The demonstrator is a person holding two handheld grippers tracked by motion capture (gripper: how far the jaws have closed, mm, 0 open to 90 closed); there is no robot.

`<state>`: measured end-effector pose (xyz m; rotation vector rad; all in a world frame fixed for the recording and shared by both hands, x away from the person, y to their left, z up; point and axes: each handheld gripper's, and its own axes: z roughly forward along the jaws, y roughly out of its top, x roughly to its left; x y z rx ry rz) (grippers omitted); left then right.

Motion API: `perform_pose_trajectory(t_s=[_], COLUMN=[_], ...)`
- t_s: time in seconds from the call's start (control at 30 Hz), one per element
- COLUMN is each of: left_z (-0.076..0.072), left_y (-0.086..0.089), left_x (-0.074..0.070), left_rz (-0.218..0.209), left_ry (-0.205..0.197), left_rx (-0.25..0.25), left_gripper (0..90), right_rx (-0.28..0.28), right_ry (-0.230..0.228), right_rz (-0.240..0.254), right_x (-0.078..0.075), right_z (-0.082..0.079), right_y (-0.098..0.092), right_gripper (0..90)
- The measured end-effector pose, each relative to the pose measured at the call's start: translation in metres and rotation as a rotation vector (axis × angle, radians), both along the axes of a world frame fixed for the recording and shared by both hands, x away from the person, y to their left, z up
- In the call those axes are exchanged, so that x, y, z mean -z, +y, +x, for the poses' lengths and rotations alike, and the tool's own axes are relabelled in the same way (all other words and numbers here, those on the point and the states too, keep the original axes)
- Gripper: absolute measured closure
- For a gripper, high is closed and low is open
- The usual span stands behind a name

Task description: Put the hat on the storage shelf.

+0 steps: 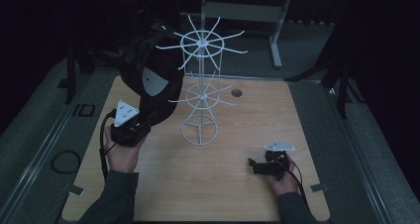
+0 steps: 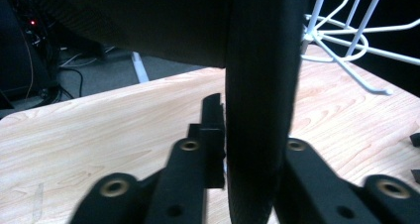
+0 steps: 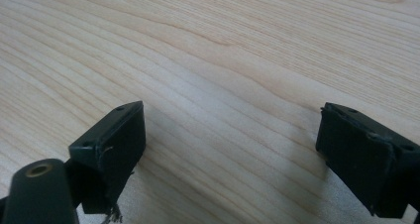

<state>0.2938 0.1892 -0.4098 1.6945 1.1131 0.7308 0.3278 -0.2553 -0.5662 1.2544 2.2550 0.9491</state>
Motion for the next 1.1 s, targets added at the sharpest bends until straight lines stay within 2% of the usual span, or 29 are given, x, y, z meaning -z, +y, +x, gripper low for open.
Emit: perform_pose_trajectory(t_s=[0.13,0.23,0.77,1.1], left_z=[-0.001,-0.002,-0.010,-0.016], left_y=[0.001,0.003,0.011,0.014], left_x=[0.000,-0.001,-0.001,0.000], left_rz=[-0.014,-0.036,-0.042,-0.032], left_ry=[-0.007,-0.017,-0.032,-0.036], left_rx=[-0.003,-0.008,-0.051,-0.043], left_gripper=[65.2,59.6,47.0,39.3], right_rx=[0.000,0.000,0.000,0.000], right_ry=[0.000,0.000,0.000,0.000], right_rz=[0.001,0.001,0.001,0.001], right_x=[0.000,0.000,0.000,0.000], right_z=[0.000,0.000,0.000,0.000], right_y=[0.000,0.000,0.000,0.000], right_gripper=[11.7,11.7,11.7,11.7])
